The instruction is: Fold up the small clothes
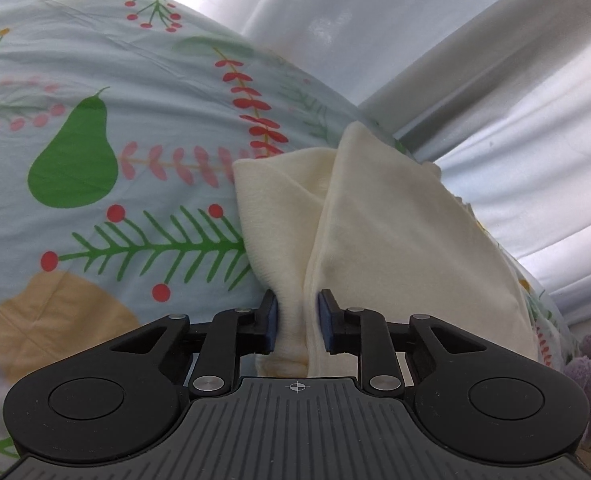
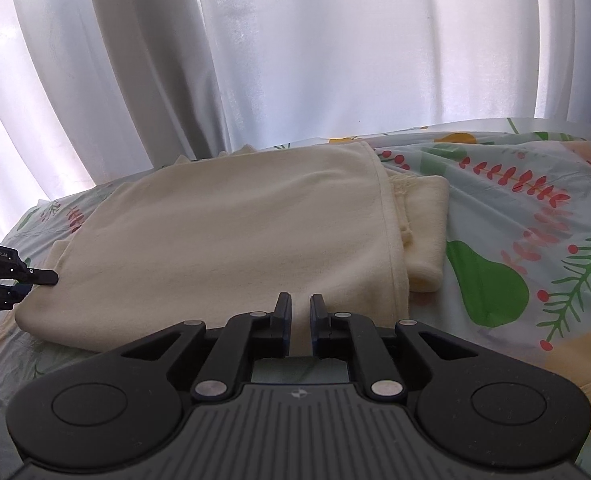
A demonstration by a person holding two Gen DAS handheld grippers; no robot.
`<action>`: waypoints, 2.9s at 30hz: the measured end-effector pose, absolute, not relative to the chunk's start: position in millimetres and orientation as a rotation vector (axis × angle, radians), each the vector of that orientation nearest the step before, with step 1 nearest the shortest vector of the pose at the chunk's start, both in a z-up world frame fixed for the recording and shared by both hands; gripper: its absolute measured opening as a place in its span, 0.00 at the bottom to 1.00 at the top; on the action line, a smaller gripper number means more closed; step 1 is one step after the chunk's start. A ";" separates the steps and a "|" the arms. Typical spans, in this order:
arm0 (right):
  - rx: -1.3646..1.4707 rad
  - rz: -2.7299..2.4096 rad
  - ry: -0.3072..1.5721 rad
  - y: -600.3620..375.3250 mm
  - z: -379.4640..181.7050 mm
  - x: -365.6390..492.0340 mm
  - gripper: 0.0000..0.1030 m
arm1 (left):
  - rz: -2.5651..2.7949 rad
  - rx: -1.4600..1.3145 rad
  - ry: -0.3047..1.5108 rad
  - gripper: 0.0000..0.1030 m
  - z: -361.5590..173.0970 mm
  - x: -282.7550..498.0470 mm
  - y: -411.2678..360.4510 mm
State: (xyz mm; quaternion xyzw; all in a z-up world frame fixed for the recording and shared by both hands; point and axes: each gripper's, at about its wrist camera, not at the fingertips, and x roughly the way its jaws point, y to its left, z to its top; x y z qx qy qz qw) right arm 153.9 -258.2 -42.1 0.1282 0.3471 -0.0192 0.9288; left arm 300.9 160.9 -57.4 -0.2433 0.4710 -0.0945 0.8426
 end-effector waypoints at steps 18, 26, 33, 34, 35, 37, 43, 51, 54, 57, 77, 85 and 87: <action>0.173 -0.128 0.700 -256.7 -43.8 154.8 0.09 | -0.537 -0.269 0.913 0.10 -19.3 278.2 2.1; 0.193 -0.141 0.750 -267.2 -50.7 155.7 0.09 | -0.536 -0.196 1.000 0.15 -32.0 266.0 -6.2; 0.196 -0.137 0.743 -266.2 -51.4 157.3 0.09 | -0.400 -0.248 0.778 0.35 19.3 248.2 48.8; 0.195 -0.135 0.742 -265.0 -50.9 158.5 0.09 | -0.366 -0.244 0.781 0.35 16.2 252.7 52.4; 0.196 -0.132 0.741 -263.9 -50.7 159.6 0.09 | -0.330 -0.242 0.796 0.35 11.5 260.1 54.5; 0.192 -0.122 0.744 -260.9 -50.4 161.6 0.09 | -0.290 -0.232 0.821 0.35 -4.1 275.3 55.6; 0.167 -0.093 0.752 -252.5 -48.0 165.3 0.09 | -0.313 -0.042 0.842 0.40 -39.9 274.6 22.4; 0.271 0.092 0.765 -245.6 -32.7 188.2 0.33 | -0.263 -0.256 0.848 0.50 -24.5 264.4 69.4; 0.347 0.243 0.782 -239.5 -27.5 210.9 0.39 | -0.130 -0.323 0.826 0.50 -21.5 265.1 97.7; 0.375 0.324 0.793 -227.9 -27.7 234.9 0.40 | -0.036 -0.317 0.847 0.50 -24.9 270.2 114.3; 0.659 0.515 0.917 -195.9 -66.7 326.3 0.36 | 0.053 -0.313 0.911 0.50 -45.1 278.7 133.4; 0.532 0.475 0.856 -182.7 -56.5 318.5 0.12 | 0.072 -0.297 0.923 0.50 -45.4 278.7 131.9; 0.478 0.462 0.822 -177.0 -45.0 312.8 0.11 | 0.060 -0.292 0.919 0.50 -41.5 279.8 128.6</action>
